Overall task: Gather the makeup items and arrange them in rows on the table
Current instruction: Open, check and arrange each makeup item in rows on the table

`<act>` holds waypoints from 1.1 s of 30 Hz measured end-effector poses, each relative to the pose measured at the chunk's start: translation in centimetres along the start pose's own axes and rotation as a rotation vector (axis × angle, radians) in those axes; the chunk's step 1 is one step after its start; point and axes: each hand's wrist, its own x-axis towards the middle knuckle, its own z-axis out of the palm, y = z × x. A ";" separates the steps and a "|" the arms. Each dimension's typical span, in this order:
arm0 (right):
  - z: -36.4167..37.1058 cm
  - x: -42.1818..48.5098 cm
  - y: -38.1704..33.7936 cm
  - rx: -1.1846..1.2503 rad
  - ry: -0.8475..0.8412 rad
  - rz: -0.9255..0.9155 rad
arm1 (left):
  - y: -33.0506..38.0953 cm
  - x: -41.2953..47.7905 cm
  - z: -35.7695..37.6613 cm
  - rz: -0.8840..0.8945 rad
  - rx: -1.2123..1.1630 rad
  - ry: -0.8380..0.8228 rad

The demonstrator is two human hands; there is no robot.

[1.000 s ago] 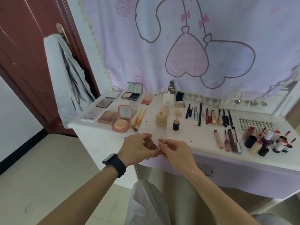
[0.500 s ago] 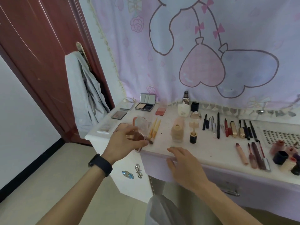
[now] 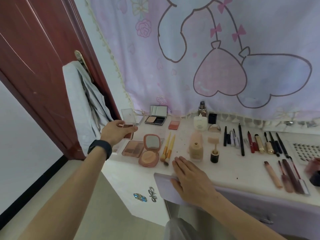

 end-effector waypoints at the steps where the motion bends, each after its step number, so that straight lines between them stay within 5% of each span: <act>1: 0.2 0.0 0.2 -0.028 0.008 -0.020 | 0.0 0.8 0.3 -0.003 0.011 -0.005; 21: 2.8 0.1 0.3 -0.038 0.136 -0.027 | -0.1 11.2 10.6 -0.050 0.459 -0.237; 33: 2.8 0.2 0.1 -0.040 0.151 -0.014 | 0.1 11.4 11.5 -0.096 0.559 -0.210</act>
